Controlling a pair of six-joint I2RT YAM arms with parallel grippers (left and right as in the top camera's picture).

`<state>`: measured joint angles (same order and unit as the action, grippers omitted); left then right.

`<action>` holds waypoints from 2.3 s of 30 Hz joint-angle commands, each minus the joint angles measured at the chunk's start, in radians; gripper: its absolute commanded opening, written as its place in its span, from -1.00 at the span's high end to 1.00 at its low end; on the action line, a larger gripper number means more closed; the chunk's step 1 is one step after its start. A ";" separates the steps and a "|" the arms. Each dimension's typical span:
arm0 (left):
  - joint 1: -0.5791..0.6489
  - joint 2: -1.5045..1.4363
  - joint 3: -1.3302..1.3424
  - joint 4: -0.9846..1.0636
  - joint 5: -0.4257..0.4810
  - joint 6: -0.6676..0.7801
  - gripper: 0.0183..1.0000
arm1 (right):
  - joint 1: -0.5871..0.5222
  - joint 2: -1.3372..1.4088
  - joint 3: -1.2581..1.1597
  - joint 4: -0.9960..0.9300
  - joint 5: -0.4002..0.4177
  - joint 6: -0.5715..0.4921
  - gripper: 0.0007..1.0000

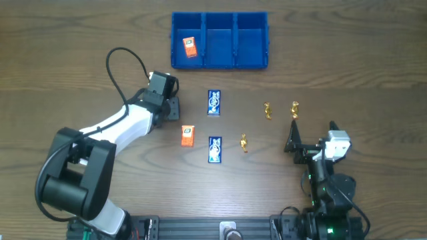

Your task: Sort Candies Into Trays

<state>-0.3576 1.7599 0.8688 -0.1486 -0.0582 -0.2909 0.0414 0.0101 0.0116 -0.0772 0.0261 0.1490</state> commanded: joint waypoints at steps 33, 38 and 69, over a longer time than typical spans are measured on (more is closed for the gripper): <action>-0.085 0.169 0.929 -0.393 -0.188 0.000 0.42 | 0.004 -0.007 -0.004 -0.003 0.005 0.006 -1.00; -0.038 0.359 1.057 -0.393 -0.094 0.004 0.40 | 0.004 -0.007 -0.004 -0.003 0.005 0.006 -1.00; -0.154 0.130 0.990 -0.523 -0.294 0.028 -0.67 | 0.004 -0.007 -0.004 -0.003 0.005 0.006 -1.00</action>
<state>-0.4316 2.0441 1.8965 -0.6548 -0.2417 -0.2798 0.0414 0.0101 0.0116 -0.0772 0.0261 0.1490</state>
